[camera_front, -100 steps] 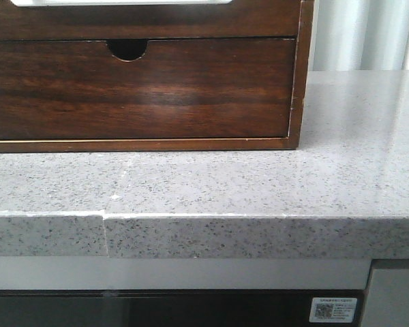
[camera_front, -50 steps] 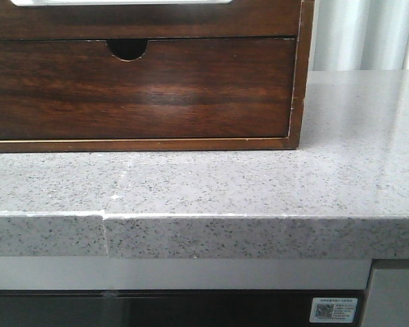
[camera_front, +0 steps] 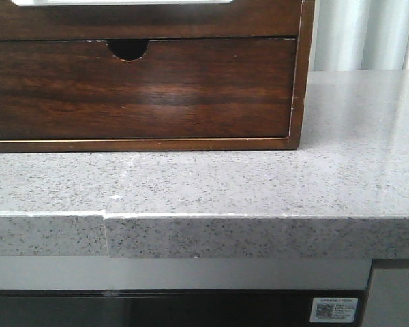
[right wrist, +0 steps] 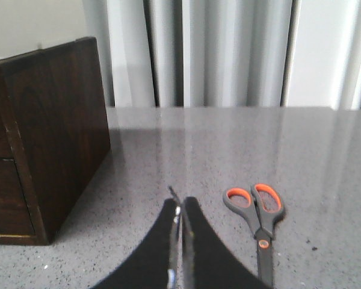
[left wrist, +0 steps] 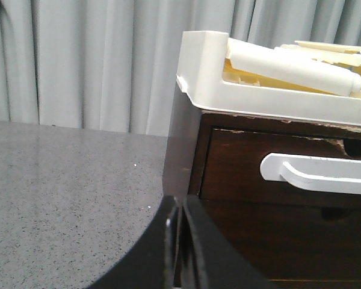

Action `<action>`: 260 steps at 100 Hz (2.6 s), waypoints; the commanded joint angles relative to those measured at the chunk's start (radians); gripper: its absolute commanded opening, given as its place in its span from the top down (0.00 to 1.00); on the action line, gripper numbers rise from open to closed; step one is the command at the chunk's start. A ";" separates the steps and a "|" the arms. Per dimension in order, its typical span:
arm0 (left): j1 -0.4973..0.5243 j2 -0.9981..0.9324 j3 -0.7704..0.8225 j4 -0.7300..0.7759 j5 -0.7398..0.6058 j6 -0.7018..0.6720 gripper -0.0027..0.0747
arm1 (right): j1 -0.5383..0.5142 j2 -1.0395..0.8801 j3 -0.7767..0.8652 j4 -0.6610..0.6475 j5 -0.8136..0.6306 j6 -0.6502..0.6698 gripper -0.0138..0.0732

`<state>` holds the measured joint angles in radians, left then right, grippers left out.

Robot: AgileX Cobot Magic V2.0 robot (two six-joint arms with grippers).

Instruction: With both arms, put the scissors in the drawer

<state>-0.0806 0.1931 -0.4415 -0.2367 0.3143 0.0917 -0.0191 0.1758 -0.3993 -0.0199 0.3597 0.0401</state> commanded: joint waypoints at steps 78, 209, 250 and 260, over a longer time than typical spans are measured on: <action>0.003 0.250 -0.176 -0.012 -0.008 0.056 0.99 | -0.004 0.262 -0.207 -0.011 0.045 -0.003 0.92; 0.005 0.508 -0.155 -1.042 0.071 0.226 0.36 | -0.004 0.262 -0.205 -0.107 -0.007 -0.003 0.25; 0.005 0.814 -0.203 -1.624 0.387 0.741 0.36 | -0.004 0.262 -0.205 -0.107 -0.007 -0.003 0.25; 0.005 0.882 -0.242 -1.632 0.457 0.763 0.36 | -0.004 0.262 -0.205 -0.107 -0.007 -0.003 0.25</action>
<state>-0.0789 1.0350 -0.6239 -1.7660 0.6744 0.8183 -0.0191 0.4240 -0.5698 -0.1159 0.4367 0.0401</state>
